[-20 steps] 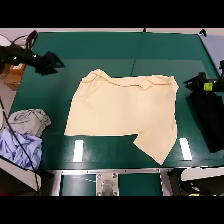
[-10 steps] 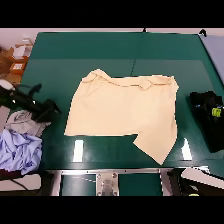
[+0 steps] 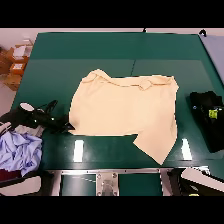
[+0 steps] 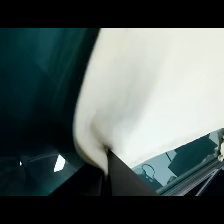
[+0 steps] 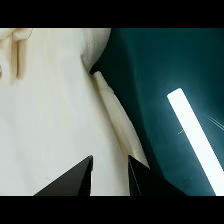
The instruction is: Fold the shirts.
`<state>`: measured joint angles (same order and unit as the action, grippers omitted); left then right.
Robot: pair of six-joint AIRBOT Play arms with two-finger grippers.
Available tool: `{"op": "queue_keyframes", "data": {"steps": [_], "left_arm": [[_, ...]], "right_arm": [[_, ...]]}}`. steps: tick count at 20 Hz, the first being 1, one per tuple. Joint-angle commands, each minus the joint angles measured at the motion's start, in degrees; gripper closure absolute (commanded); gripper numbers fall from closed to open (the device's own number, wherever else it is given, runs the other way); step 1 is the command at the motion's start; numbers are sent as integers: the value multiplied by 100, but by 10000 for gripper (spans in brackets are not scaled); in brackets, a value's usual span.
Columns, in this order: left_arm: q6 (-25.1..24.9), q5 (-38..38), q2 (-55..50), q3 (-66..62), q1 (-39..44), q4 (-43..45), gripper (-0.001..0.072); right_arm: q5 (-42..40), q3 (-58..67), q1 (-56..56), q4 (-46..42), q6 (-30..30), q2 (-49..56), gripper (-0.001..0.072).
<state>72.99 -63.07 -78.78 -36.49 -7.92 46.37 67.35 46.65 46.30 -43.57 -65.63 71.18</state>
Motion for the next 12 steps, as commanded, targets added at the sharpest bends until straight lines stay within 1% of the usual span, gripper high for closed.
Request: {"op": "queue_keyframes", "data": {"steps": [1, 3, 5, 6, 7, 9, 12], "left_arm": [[-144, 96, 26, -140, -46, -50, 679], [0, 11, 26, -358, -269, 197, 680], [149, 181, 26, -452, -573, 337, 679], [142, 280, 26, -472, -728, 334, 680], [74, 345, 26, -476, -813, 315, 679], [-101, 361, 24, -476, -835, 304, 679], [-153, 398, 26, -476, -835, 293, 679]], "right_arm": [[219, -11, 168, -315, -286, -7, 445], [323, -116, 321, -728, -584, -98, 440], [326, -542, 378, -846, -688, -409, 426], [317, -844, 365, -820, -732, -610, 371], [286, -1126, 319, -782, -748, -758, 340], [192, -1580, 116, -752, -745, -820, 340], [-122, -2059, -245, -739, -745, -802, 340]]}}
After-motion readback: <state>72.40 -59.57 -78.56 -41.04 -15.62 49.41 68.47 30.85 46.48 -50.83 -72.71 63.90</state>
